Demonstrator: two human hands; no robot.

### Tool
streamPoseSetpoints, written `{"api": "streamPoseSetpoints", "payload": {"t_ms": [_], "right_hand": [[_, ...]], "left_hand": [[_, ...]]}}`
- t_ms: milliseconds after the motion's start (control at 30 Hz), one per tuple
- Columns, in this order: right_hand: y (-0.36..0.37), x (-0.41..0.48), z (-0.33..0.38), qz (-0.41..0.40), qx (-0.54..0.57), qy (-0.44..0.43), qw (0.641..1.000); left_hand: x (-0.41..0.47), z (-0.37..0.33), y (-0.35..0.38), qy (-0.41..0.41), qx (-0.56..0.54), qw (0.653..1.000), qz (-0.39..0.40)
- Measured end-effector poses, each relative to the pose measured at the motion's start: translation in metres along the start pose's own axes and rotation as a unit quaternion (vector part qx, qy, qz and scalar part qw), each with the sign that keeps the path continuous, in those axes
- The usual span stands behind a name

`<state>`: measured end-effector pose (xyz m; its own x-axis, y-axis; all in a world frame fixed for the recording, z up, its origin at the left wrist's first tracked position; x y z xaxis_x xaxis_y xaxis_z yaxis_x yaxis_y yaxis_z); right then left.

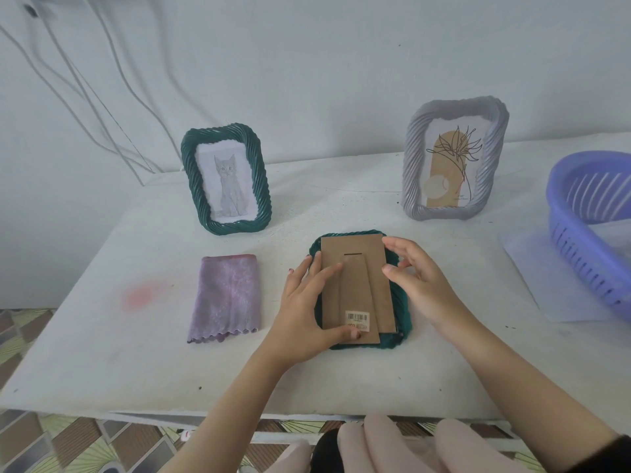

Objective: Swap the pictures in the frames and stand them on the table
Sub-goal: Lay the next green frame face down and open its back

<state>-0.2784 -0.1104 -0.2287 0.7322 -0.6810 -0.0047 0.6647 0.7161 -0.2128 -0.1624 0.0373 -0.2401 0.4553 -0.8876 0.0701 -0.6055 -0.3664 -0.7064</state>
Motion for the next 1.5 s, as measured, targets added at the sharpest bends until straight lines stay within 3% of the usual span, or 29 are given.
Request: {"api": "streamPoseSetpoints", "payload": {"t_ms": [200,467,833,1033,1200,1400,1500], "right_hand": [[-0.005,0.002,0.003,-0.01,-0.008,-0.01,1.0],[-0.001,-0.004,0.002,0.061,-0.084,-0.018,0.994],[-0.055,-0.007,0.001,-0.078,0.04,0.011,0.996],[-0.103,-0.023,-0.015,-0.143,-0.065,0.055,0.986],[-0.105,-0.031,-0.015,-0.125,-0.201,0.081,0.968],[-0.095,-0.03,-0.01,-0.115,-0.337,0.011,0.934],[-0.083,-0.034,0.001,-0.159,-0.372,-0.051,0.913]], "left_hand": [[-0.001,-0.001,-0.001,0.01,-0.005,1.0,-0.009],[-0.003,-0.003,-0.002,0.007,-0.032,0.999,-0.025],[-0.003,-0.002,0.0,0.003,0.025,1.0,-0.001],[-0.003,-0.002,0.001,0.014,0.046,0.999,-0.013],[-0.003,-0.001,0.002,0.016,0.036,0.999,-0.027],[0.0,0.002,0.002,-0.002,0.013,0.998,-0.056],[0.0,0.003,0.001,-0.007,0.013,0.998,-0.06]]}}
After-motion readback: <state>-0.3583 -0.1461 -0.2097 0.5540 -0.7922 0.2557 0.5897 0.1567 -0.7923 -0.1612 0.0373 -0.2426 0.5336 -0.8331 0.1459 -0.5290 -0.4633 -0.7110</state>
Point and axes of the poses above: each hand's wrist, its own x-axis towards the middle knuckle, its own y-axis out of the palm, z = x × y, the point moved 5 cm from there along x, towards the middle knuckle
